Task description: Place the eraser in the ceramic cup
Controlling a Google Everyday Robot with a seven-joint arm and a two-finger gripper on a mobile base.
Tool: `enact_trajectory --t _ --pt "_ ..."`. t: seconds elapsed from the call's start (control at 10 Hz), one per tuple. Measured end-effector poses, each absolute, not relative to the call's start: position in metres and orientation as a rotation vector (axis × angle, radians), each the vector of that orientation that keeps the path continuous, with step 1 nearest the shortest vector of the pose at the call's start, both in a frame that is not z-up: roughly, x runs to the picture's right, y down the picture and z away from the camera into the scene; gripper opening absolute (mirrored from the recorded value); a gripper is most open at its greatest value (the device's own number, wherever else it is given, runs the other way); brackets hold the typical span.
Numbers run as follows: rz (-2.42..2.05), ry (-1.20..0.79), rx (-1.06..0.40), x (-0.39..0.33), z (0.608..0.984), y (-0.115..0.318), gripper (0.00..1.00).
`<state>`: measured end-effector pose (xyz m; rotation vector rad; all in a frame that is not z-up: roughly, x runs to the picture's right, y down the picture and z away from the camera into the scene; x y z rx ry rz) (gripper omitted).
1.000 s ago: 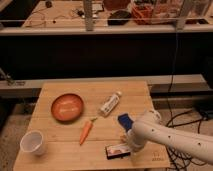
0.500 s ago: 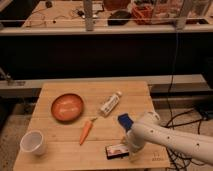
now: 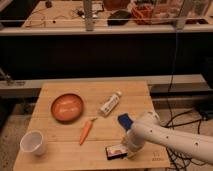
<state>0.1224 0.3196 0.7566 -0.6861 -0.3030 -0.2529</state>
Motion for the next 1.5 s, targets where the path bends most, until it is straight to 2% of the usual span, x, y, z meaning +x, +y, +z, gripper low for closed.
enact_trajectory --t 0.1,0.2,0.3,0.4,0.9,1.2,1.5 --pt "-0.25 -0.304 -0.686 0.122 0.758 0.32 0.23" --pt "-0.251 -0.311 -0.685 0.121 0.758 0.317 0.1" --pt "-0.252 -0.313 -0.686 0.123 0.753 0.31 0.03" --pt "-0.251 -0.317 -0.683 0.123 0.748 0.303 0.01" --pt "-0.237 -0.338 -0.674 0.131 0.745 0.287 0.01" --pt "-0.229 -0.349 -0.671 0.131 0.734 0.257 0.01" --pt "-0.229 -0.359 -0.663 0.135 0.738 0.247 0.01"
